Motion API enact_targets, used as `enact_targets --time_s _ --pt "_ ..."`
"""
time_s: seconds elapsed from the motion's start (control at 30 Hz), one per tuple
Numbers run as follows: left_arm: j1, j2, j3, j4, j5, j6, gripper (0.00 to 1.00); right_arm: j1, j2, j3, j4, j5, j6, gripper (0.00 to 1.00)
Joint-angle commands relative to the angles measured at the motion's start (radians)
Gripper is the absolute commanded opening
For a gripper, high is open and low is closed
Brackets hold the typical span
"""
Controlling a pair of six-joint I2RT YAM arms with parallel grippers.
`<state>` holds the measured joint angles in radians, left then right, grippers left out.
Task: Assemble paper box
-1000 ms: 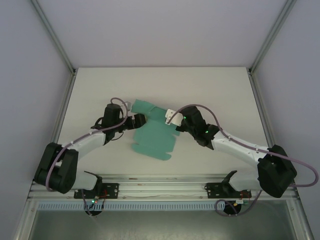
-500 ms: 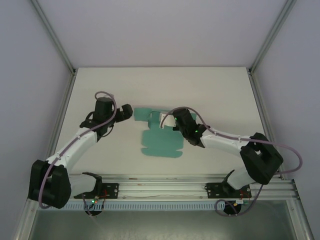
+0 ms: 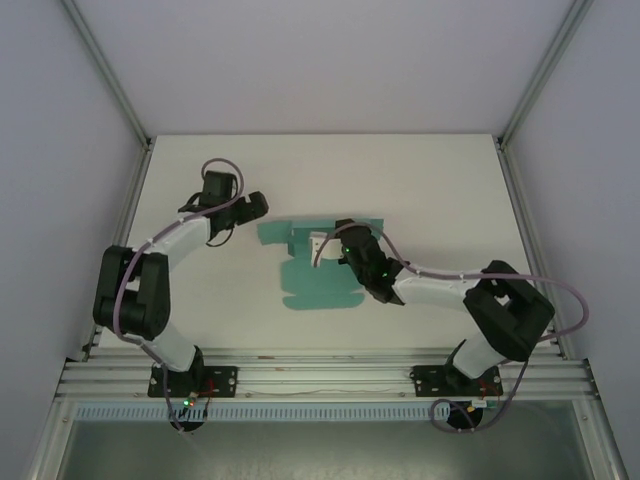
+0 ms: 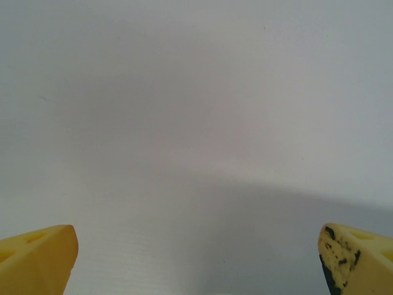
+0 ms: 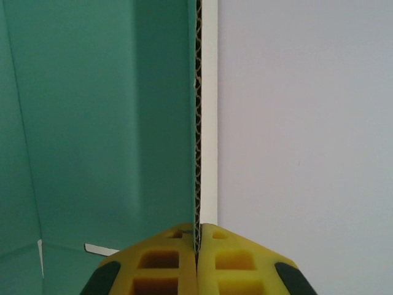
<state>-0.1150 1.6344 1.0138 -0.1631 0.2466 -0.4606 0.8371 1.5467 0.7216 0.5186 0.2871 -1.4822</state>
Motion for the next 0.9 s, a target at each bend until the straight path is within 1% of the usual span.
enact_targets --time_s 0.0,0.1,0.17,0.3,0.4,0.63,0.87 --pt "0.003 0.005 0.012 0.048 0.094 0.029 1.00 0.003 0.019 0.005 0.047 0.047 -0.006 0.00" --pt "0.003 -0.015 -0.033 0.067 0.120 0.027 1.00 0.003 0.011 0.008 0.038 0.041 0.023 0.00" --pt "0.003 -0.035 -0.072 0.090 0.147 0.029 0.97 0.002 0.004 0.009 0.031 0.044 0.034 0.00" --pt "0.002 -0.068 -0.159 0.175 0.241 0.011 0.88 0.003 -0.004 0.012 0.028 0.056 0.051 0.00" --pt "-0.007 -0.080 -0.192 0.198 0.287 0.007 0.80 0.002 -0.004 0.014 0.022 0.070 0.059 0.00" --pt "-0.066 -0.145 -0.233 0.212 0.313 0.019 0.68 0.003 0.001 0.007 0.027 0.084 0.073 0.00" --pt "-0.156 -0.180 -0.259 0.230 0.280 0.018 0.63 0.002 -0.004 -0.003 0.053 0.100 0.094 0.00"
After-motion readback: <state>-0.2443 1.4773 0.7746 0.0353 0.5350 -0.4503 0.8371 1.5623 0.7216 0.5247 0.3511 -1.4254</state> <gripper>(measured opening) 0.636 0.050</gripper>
